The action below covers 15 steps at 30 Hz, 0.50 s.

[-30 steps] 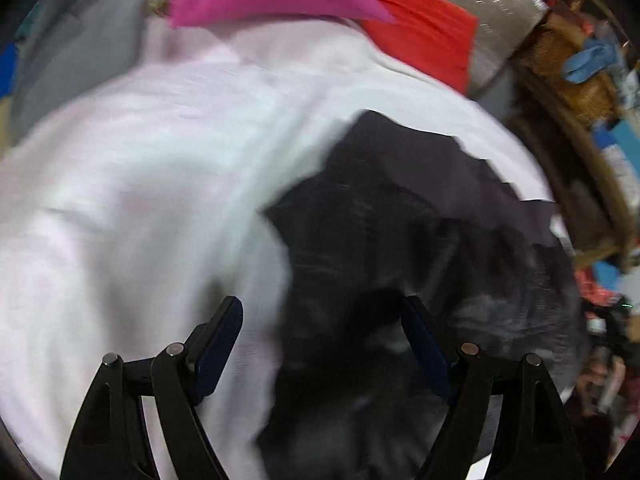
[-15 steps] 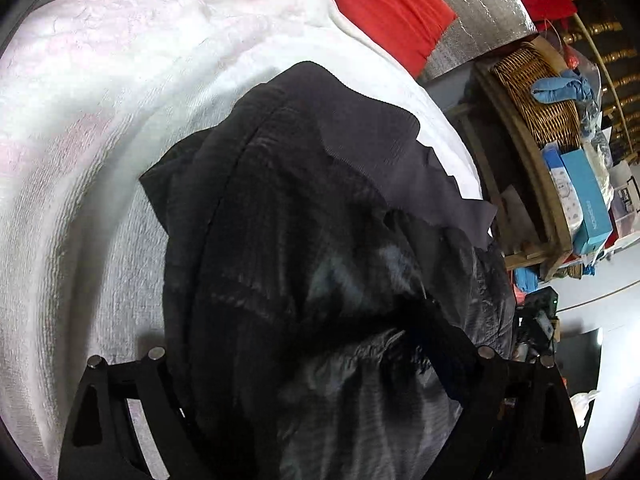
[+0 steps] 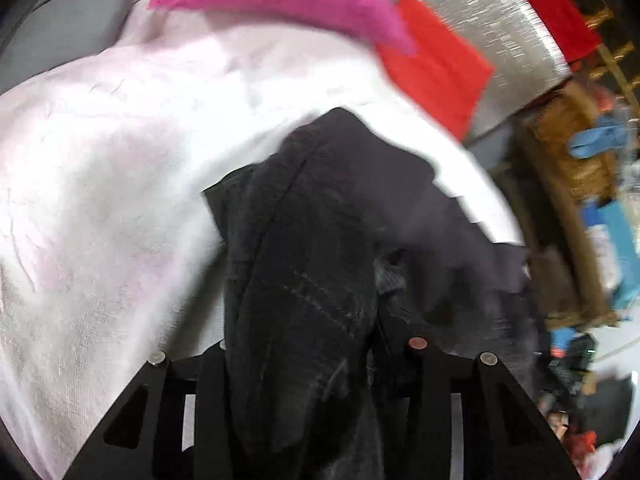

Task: Fold large clothes

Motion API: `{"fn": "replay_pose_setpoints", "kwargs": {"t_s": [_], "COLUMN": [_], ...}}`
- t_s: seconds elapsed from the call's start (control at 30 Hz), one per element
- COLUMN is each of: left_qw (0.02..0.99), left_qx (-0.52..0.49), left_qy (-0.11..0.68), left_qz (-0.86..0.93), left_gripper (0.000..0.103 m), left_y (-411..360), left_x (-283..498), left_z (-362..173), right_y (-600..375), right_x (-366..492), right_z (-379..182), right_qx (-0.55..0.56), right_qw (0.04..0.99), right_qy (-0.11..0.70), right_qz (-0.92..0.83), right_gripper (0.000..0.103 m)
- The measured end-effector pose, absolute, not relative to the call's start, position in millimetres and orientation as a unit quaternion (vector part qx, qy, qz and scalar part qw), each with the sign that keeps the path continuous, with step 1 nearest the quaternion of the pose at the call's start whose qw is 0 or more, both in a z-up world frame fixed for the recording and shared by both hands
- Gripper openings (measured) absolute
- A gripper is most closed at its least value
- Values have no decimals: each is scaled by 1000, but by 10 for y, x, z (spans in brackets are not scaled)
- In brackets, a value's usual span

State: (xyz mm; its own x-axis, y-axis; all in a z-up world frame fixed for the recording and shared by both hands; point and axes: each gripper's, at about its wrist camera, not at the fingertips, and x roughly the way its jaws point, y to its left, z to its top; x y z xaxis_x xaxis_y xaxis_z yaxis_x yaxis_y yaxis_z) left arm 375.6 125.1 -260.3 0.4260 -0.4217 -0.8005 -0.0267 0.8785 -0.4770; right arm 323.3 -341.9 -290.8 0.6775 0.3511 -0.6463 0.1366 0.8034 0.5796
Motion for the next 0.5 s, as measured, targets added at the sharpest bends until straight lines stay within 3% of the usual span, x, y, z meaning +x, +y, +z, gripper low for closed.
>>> {"fn": "replay_pose_setpoints", "kwargs": {"t_s": [0.17, 0.3, 0.5], "left_qw": [833, 878, 927], "left_qx": [-156, -80, 20], "left_qy": [526, 472, 371], "left_qz": [-69, -5, 51], "left_gripper": [59, 64, 71], "left_y": [1120, 1008, 872], "left_x": [3666, 3354, 2802], "left_z": [-2458, -2085, -1656], "right_y": [-3597, -3617, -3697], "right_x": [3171, 2964, 2556], "right_z": [-2881, -2679, -2506], "right_qx": [345, 328, 295], "right_qw": [846, 857, 881], "right_qy": [403, 395, 370], "right_qz": [52, 27, -6], "right_gripper": [59, 72, 73]}}
